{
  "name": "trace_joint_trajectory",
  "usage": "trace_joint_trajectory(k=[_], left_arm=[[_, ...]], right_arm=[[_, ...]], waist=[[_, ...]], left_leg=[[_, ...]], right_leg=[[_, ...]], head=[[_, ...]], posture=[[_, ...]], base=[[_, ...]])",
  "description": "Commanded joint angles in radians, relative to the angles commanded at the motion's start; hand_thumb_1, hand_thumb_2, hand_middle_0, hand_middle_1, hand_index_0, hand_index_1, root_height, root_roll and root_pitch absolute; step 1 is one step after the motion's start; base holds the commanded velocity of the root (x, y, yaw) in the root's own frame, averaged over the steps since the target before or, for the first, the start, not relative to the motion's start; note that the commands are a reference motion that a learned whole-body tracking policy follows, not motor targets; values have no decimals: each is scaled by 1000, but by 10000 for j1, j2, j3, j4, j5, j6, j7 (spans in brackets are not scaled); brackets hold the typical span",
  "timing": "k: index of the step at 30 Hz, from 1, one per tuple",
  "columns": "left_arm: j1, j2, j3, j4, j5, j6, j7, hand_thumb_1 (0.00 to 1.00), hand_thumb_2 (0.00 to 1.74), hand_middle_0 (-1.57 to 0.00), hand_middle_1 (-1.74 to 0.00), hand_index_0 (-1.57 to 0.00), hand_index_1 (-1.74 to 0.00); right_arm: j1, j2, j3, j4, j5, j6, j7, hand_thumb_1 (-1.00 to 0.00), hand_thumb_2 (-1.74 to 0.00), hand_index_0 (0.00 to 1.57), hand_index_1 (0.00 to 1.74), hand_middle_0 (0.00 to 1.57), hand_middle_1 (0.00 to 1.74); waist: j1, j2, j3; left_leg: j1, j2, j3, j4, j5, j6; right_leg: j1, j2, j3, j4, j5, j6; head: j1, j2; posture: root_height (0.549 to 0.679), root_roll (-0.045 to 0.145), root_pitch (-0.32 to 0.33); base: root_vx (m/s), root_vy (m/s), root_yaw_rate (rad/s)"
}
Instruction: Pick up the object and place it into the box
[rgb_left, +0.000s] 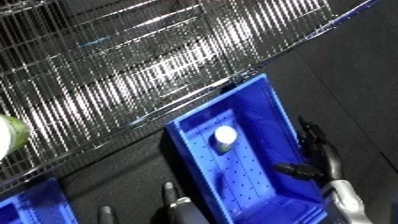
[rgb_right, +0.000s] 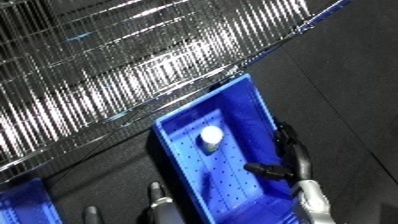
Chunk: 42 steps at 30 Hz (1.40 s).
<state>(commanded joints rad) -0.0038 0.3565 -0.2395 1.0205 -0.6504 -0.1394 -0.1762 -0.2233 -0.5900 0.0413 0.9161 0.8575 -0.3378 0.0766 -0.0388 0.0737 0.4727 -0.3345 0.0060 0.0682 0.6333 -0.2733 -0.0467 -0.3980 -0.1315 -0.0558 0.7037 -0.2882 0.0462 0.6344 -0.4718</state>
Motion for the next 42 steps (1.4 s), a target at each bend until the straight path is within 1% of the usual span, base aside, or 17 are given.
trace_joint_trajectory(k=[4, 11, 15, 19, 22, 25, 27, 30, 33, 35, 36, 37, 38, 40, 42], left_arm=[[-21, 92, 51, -34, 34, 56, 12, 0, 0, 0, 0, 0, 0], [-97, 251, 153, -98, 109, 189, 52, 0, 0, 0, 0, 0, 0], [-197, 336, 169, -88, 179, 274, 30, 0, 0, 0, 0, 0, 0], [-278, 376, 172, -36, 272, 314, -5, 0, 0, 0, 0, 0, 0], [-367, 409, 182, 33, 349, 355, -60, 0, 0, 0, 0, 0, 0], [-540, 423, 115, 152, 434, 386, -89, 0, 0, 0, 0, 0, 0], [-663, 429, 56, 269, 505, 399, -117, 0, 0, 0, 0, 0, 0], [-782, 451, 11, 385, 644, 412, -206, 0, 0, 0, 0, 0, 0], [-847, 478, -33, 402, 834, 381, -329, 0, 0, 0, 0, 0, 0], [-864, 497, -71, 397, 930, 352, -419, 0, 0, 0, 0, 0, 0], [-862, 502, -82, 387, 955, 345, -458, 0, 0, 0, 0, 0, 0], [-853, 505, -88, 366, 981, 346, -488, 0, 0, 0, 0, 0, 0], [-842, 504, -92, 349, 1003, 345, -512, 0, 0, 0, 0, 0, 0], [-807, 508, -88, 337, 1042, 299, -563, 0, 0, 0, 0, 0, 0], [-753, 514, -81, 335, 1008, 148, -631, 0, 0, 0, 0, 0, 0]], right_arm=[[58, 181, 79, -56, -60, 113, 291, 0, 0, 0, 0, 0, 0], [57, 482, 606, -446, -678, 324, 751, 0, 0, 0, 0, 0, 0], [-46, 576, 1068, -623, -1002, 586, 1152, 0, 0, 0, 0, 0, 0], [-131, 640, 1452, -661, -1343, 893, 1489, 0, 0, 0, 0, 0, 0], [-210, 702, 1664, -533, -1598, 1135, 1640, 0, 0, 0, 0, 0, 0], [-365, 799, 1891, -229, -1862, 1524, 1756, 0, 0, 0, 0, 0, 0], [-499, 875, 2024, 59, -1991, 1825, 1791, 0, 0, 0, 0, 0, 0], [-608, 994, 2131, 401, -2103, 2171, 1731, 0, 0, 0, 0, 0, 0], [-563, 1110, 2202, 587, -2114, 2351, 1587, 0, 0, 0, 0, 0, 0], [-504, 1198, 2275, 664, -2101, 2347, 1458, 0, 0, 0, 0, 0, 0], [-467, 1240, 2313, 665, -2103, 2280, 1409, 0, 0, 0, 0, 0, 0], [-421, 1276, 2358, 620, -2096, 2164, 1361, 0, 0, 0, 0, 0, 0], [-377, 1307, 2403, 562, -2083, 2035, 1317, 0, 0, 0, 0, 0, 0], [-283, 1349, 2474, 415, -2035, 1794, 1263, 0, 0, 0, 0, 0, 0], [-231, 1392, 2525, 333, -2023, 1702, 1191, 0, 0, 0, 0, 0, 0]], waist=[[81, -124, -58], [232, -327, -146], [344, -407, -192], [464, -464, -244], [575, -484, -295], [711, -504, -350], [816, -515, -383], [984, -520, -433], [1155, -523, -473], [1269, -518, -486], [1319, -513, -489], [1365, -512, -489], [1404, -513, -487], [1462, -518, -477], [1505, -515, -459]], left_leg=[[-12, 1, -36, 10, -14, 2], [-49, 31, -133, 36, 7, -6], [-97, 45, -182, 89, 25, -19], [-122, 67, -244, 151, 70, -41], [-113, 75, -296, 112, 109, -49], [-126, 87, -355, 26, 164, -58], [-150, 86, -414, -18, 211, -70], [-151, 55, -515, -96, 266, -81], [-121, -4, -613, -131, 299, -82], [-127, -52, -684, -73, 325, -86], [-135, -78, -717, -35, 326, -86], [-154, -106, -747, 19, 309, -79], [-176, -132, -773, 73, 288, -70], [-236, -169, -812, 175, 236, -36], [-314, -178, -839, 281, 208, -8]], right_leg=[[74, 43, -81, 6, -24, 10], [155, 91, -162, 18, -50, 28], [194, 96, -219, 7, -61, 46], [267, 72, -279, 2, -94, 57], [322, 32, -337, 6, -118, 71], [353, -29, -422, 46, -153, 92], [363, -75, -488, 113, -195, 104], [414, -148, -597, 191, -252, 125], [510, -230, -715, 150, -239, 163], [572, -280, -791, 99, -215, 190], [601, -302, -823, 66, -200, 202], [623, -325, -854, 33, -182, 215], [640, -344, -882, 6, -166, 226], [638, -381, -933, 2, -150, 241], [600, -417, -983, 93, -186, 241]], head=[[-424, -160], [-1515, -222], [-2298, -248], [-3274, -200], [-4032, -141], [-4807, -126], [-5635, -116], [-6503, -114], [-7446, -52], [-8266, 94], [-8658, 201], [-9366, 337], [-9548, 368], [-10332, 510], [-11052, 592]], posture=[[648, 86, -5], [648, 82, -8], [648, 80, -10], [648, 78, -15], [648, 77, -17], [648, 75, -18], [647, 74, -20], [647, 73, -22], [648, 74, -26], [648, 76, -29], [649, 76, -31], [649, 77, -31], [649, 77, -32], [649, 75, -33], [648, 73, -34]], base=[[-6, -31, 38], [-6, -25, 56], [-16, -20, 67], [-2, -14, 81], [6, -9, 105], [-2, -12, 169], [-5, -18, 222], [6, -18, 251], [24, -24, 331], [33, -16, 336], [31, -6, 261], [28, -6, 228], [23, -6, 187], [13, -4, 119], [-1, 9, 41]])
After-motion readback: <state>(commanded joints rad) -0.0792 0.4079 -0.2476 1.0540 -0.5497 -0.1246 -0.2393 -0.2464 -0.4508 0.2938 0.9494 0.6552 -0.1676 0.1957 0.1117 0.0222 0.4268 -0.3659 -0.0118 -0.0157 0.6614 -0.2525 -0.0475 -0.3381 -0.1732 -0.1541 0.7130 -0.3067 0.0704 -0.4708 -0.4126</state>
